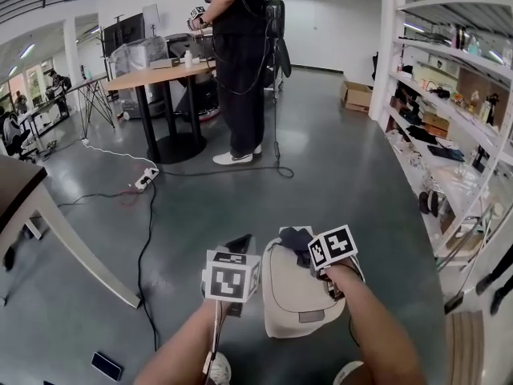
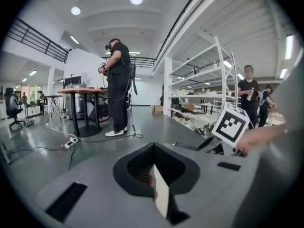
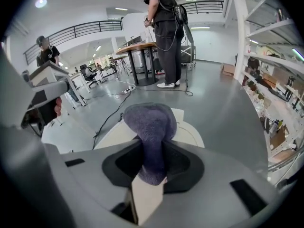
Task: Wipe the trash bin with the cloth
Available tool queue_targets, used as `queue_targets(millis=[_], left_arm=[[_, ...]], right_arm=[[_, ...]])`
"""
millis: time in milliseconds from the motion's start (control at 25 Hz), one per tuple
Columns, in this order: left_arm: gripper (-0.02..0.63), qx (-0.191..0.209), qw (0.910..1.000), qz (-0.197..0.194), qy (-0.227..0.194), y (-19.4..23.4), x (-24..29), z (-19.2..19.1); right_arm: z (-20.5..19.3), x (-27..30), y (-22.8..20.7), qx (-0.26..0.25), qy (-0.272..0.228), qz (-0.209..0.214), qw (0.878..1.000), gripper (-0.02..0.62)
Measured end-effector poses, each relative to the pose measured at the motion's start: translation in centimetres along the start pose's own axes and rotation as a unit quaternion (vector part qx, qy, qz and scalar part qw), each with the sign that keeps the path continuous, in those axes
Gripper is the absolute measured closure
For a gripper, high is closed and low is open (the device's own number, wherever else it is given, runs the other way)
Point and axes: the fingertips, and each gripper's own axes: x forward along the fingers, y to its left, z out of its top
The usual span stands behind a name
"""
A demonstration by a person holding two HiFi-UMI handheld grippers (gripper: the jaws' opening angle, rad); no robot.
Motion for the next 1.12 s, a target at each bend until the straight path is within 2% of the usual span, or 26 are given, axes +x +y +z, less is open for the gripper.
queue_targets(millis=[480, 840, 1120], left_arm=[[0.607, 0.026, 0.9995, -0.014, 0.009, -1.5, 0.9, -0.7], [0.607, 0.018, 0.9996, -0.018, 0.012, -1.6, 1.1, -1.0], [0.607, 0.013, 0.9996, -0.023, 0.010, -2.5, 1.6, -0.8]], right_arm=[[-2.1, -1.8, -3.7, 0.021, -0.009, -0.031, 0.999, 0.492], [-3.8, -2.6, -6.9, 0.050, -0.010, -0.052, 0.997, 0.492], [-3.3, -3.1, -6.7, 0.033, -0.020, -0.061, 0.997, 0.492]])
